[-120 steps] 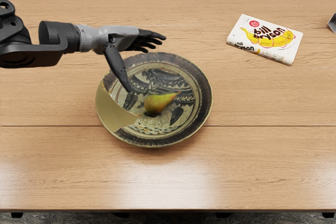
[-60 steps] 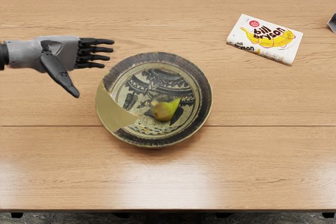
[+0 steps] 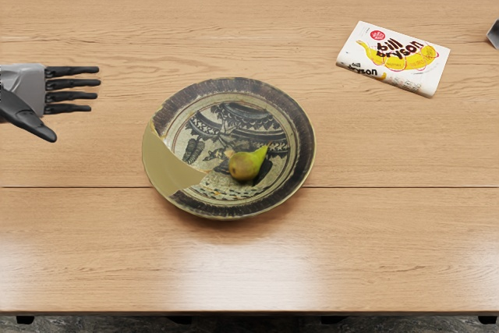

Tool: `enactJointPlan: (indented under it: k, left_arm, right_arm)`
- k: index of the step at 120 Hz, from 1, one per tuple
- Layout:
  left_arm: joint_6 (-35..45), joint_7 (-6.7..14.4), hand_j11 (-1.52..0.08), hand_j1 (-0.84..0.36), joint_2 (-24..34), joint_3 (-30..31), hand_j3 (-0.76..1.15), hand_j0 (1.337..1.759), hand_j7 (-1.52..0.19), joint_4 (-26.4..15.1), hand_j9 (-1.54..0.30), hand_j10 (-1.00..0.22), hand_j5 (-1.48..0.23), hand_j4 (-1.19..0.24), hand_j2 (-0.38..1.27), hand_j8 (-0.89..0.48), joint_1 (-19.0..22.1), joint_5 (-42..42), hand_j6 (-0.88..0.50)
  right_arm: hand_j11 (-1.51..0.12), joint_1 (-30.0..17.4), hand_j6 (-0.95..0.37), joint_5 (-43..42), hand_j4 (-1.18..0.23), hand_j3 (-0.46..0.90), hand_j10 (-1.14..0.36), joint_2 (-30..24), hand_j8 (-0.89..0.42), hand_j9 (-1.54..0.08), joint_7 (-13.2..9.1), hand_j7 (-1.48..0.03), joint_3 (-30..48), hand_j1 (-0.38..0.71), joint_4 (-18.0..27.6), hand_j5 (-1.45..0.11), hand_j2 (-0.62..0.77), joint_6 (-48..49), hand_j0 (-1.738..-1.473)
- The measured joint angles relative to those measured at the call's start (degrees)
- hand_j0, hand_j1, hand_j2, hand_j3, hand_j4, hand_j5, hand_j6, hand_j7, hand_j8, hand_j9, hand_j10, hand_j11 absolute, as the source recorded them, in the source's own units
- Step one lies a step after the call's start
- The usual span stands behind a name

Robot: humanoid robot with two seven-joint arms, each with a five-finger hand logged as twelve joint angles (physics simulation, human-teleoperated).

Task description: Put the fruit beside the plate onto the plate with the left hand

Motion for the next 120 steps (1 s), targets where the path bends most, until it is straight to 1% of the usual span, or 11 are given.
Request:
enactJointPlan:
  k: [5,11,28,53,120]
  left_arm:
    - [0.0,1.2,0.0,0.35,-0.4,-0.4,0.0,1.658,0.0,0.1,0.0,0.0,0.0,0.0,0.0,0.0,0.0,0.0,0.0]
    - [0.0,2.1,0.0,0.35,-0.6,-0.8,0.0,1.658,0.0,0.2,0.0,0.0,0.0,0.0,0.0,0.0,0.0,-0.1,0.0]
    - [0.0,3.3,0.0,0.35,-1.1,-1.6,0.0,1.658,0.0,0.3,0.0,0.0,0.0,0.0,0.0,0.0,-0.2,-0.1,0.0]
    - [0.0,3.6,0.0,0.35,-1.1,-2.0,0.0,1.658,0.0,0.4,0.0,0.0,0.0,0.0,0.0,0.0,-0.2,-0.2,0.0]
    - [0.0,3.7,0.0,0.35,-1.1,-2.0,0.0,1.658,0.0,0.4,0.0,0.0,0.0,0.0,0.0,0.0,-0.2,-0.2,0.0]
  right_arm:
    - [-0.03,0.0,-0.03,0.0,-0.03,0.0,-0.03,0.0,-0.03,-0.03,0.0,-0.03,0.0,-0.32,0.0,-0.03,-0.01,0.0,-1.658]
    - [-0.03,0.0,-0.03,0.0,-0.03,0.0,-0.03,0.0,-0.03,-0.03,0.0,-0.03,0.0,-0.32,0.0,-0.03,-0.01,0.0,-1.658]
    - [-0.04,0.0,-0.03,0.0,-0.03,0.0,-0.03,0.0,-0.03,-0.04,0.0,-0.04,0.0,-0.32,0.0,-0.04,-0.01,0.0,-1.658]
    - [-0.04,0.0,-0.03,0.0,-0.03,0.0,-0.03,0.0,-0.03,-0.04,0.0,-0.04,0.0,-0.32,-0.1,-0.04,-0.01,0.0,-1.658]
    - [-0.04,0.0,-0.03,0.0,-0.03,0.0,-0.03,0.0,-0.03,-0.04,0.0,-0.04,0.0,-0.32,-0.1,-0.04,-0.01,0.0,-1.658]
